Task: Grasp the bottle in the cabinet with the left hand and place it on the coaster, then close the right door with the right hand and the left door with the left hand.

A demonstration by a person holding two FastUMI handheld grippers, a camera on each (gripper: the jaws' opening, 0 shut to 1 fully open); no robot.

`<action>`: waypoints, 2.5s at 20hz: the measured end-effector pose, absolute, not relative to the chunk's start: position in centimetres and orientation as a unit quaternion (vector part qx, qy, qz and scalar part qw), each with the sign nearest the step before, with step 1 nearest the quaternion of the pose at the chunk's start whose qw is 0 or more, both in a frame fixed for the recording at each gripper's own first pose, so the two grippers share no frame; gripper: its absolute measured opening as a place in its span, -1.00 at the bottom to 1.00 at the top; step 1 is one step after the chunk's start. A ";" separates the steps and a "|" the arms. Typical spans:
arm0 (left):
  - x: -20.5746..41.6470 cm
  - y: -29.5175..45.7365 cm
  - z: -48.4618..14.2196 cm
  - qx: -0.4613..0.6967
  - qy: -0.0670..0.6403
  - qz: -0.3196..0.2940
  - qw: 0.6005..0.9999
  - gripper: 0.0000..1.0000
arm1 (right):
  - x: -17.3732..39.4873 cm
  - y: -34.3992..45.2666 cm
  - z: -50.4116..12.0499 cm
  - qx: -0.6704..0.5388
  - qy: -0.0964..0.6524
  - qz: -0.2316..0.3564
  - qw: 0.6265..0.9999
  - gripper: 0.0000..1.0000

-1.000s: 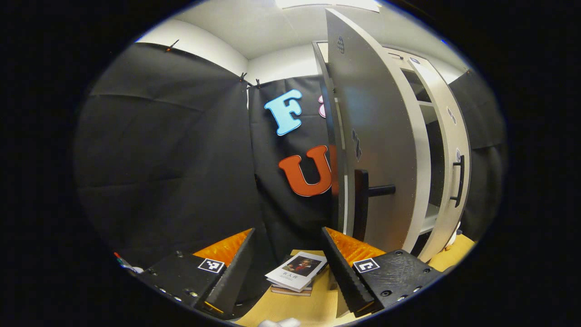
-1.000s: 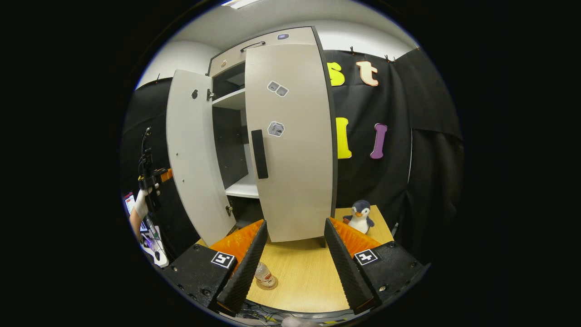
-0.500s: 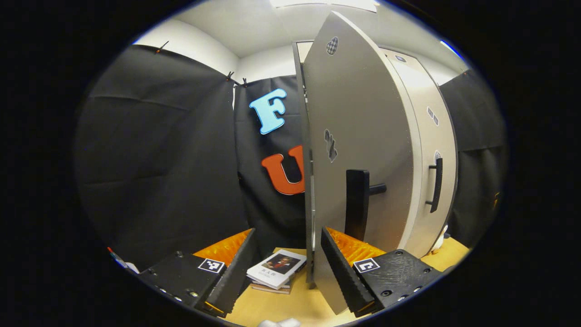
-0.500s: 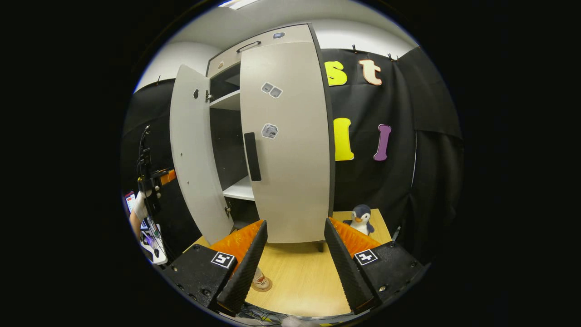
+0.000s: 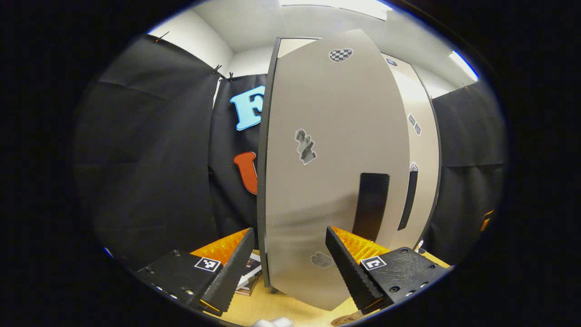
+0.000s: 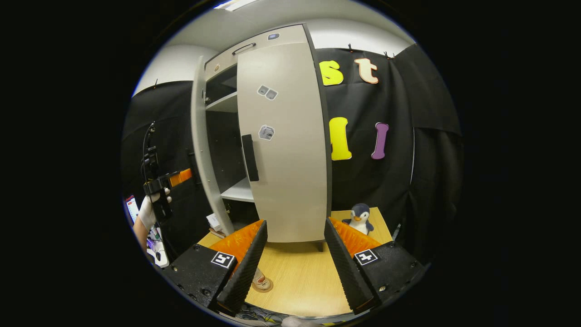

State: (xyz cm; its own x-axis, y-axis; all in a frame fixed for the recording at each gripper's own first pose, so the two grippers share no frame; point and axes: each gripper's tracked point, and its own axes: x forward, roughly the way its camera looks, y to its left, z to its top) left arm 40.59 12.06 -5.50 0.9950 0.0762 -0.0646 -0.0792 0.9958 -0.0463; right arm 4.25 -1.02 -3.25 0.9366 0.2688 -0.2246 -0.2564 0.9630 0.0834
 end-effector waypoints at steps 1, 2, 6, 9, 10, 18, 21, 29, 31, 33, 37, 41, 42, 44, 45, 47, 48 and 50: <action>40.4 11.9 -5.5 -0.018 0.031 0.039 0.999 0.92 | 4.2 -1.1 -3.2 0.026 0.117 0.128 0.985 0.57; 40.2 11.8 -5.4 -0.013 0.030 0.037 0.999 0.92 | 4.1 -1.1 -3.1 0.024 0.116 0.123 0.985 0.57; 38.3 11.4 -5.6 0.000 0.034 0.031 0.999 0.90 | 3.7 0.2 -2.8 0.015 0.111 0.122 0.986 0.57; 36.2 10.9 -5.5 0.000 0.029 0.030 0.999 0.92 | 3.5 1.5 -2.6 0.008 0.103 0.123 0.987 0.57; 35.3 10.6 -5.8 0.000 0.031 0.027 0.999 0.92 | 3.5 2.0 -2.4 0.006 0.100 0.124 0.987 0.57; 28.7 10.3 -6.9 -0.009 0.051 0.024 0.998 0.92 | 2.8 5.6 -1.7 -0.012 0.075 0.126 0.989 0.57; 26.0 10.3 -7.0 -0.007 0.053 0.032 0.998 0.92 | 2.7 6.1 -1.7 -0.011 0.066 0.116 0.991 0.57; 23.9 9.9 -7.2 0.005 0.044 0.035 0.998 0.92 | 1.9 5.9 -2.5 -0.025 0.058 0.068 0.996 0.57; 24.2 9.7 -7.1 0.005 0.040 0.032 0.999 0.92 | 1.5 6.5 -2.5 -0.031 0.053 0.068 0.996 0.57; 24.4 9.5 -7.4 0.006 0.043 0.027 0.999 0.92 | 1.3 6.7 -2.6 -0.040 0.053 0.068 0.995 0.57; 24.5 9.6 -7.4 0.004 0.040 0.022 0.999 0.92 | 1.0 6.7 -2.6 -0.040 0.056 0.064 0.996 0.57; 24.9 10.7 -7.5 0.005 0.038 0.029 0.999 0.90 | 1.2 6.9 -2.1 -0.042 0.052 0.063 0.996 0.57; 25.0 10.9 -7.5 0.003 0.038 0.030 0.999 0.92 | 1.3 7.1 -2.0 -0.046 0.052 0.065 0.996 0.57; 25.2 11.2 -7.6 0.001 0.038 0.031 0.999 0.92 | 1.5 7.1 -2.0 -0.049 0.052 0.062 0.996 0.57; 25.4 11.2 -7.5 0.001 0.036 0.031 0.999 0.92 | 1.5 7.1 -2.1 -0.049 0.053 0.061 0.996 0.57; 25.9 11.3 -7.4 0.003 0.034 0.030 0.999 0.92 | 1.7 7.2 -2.0 -0.049 0.052 0.059 0.996 0.57; 26.1 11.3 -7.4 0.003 0.034 0.028 0.999 0.92 | 1.9 7.2 -1.8 -0.050 0.051 0.057 0.996 0.57; 26.5 11.2 -7.4 0.005 0.032 0.025 0.999 0.92 | 2.1 7.3 -1.5 -0.048 0.044 0.058 0.996 0.57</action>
